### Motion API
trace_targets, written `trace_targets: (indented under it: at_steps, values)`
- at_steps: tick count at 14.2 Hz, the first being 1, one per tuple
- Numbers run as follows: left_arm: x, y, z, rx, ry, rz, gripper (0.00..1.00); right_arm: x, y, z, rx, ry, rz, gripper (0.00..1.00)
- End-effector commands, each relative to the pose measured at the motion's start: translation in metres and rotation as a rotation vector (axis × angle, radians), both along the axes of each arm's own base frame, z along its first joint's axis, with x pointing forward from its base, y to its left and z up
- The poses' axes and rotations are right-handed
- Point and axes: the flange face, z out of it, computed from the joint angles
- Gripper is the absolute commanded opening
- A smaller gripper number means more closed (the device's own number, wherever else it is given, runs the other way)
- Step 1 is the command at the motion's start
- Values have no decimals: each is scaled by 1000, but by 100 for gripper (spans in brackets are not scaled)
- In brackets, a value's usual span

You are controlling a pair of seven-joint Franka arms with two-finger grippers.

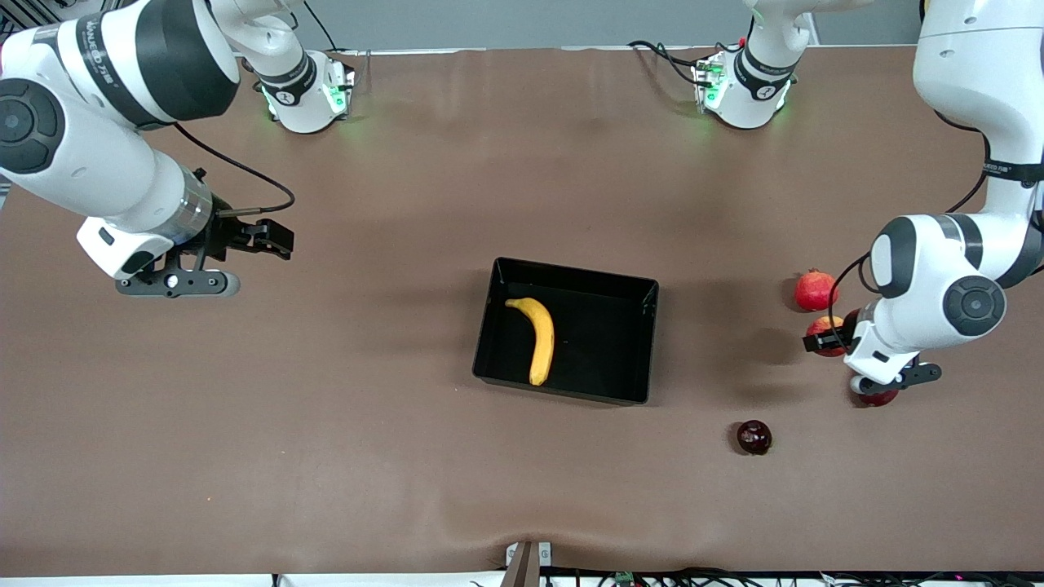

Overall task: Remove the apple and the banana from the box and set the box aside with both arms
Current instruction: 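Carry the apple out of the tray and set it beside the mango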

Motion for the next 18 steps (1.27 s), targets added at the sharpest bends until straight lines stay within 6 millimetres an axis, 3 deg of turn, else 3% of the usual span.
trace_targets:
  at_steps: [1,5,8,12,13,15,16,17,18]
  values:
    - [-2,26,-14,-2,-29,-55,0,4,0,-6,8,8,-22,100]
    - [5,27,-35,-4,-70,-62,0,8,3,-12,10,6,-20,100]
    - [13,20,-39,-4,-89,-75,0,12,17,-20,5,-8,-68,100]
    - [23,14,-54,-8,-83,-85,0,15,86,-50,1,-59,-145,100]
    - [25,14,-58,-9,-80,-84,5,15,105,-63,0,-69,-173,100]
    - [25,14,-64,-13,-76,-80,23,16,134,-92,-10,-74,-210,100]
    - [27,13,-64,-15,-79,-76,43,18,149,-105,-8,-83,-220,100]
    - [27,12,-64,-16,-80,-73,81,20,161,-116,-8,-86,-231,100]
    - [28,12,-61,-17,-83,-77,100,20,172,-127,-13,-83,-236,100]
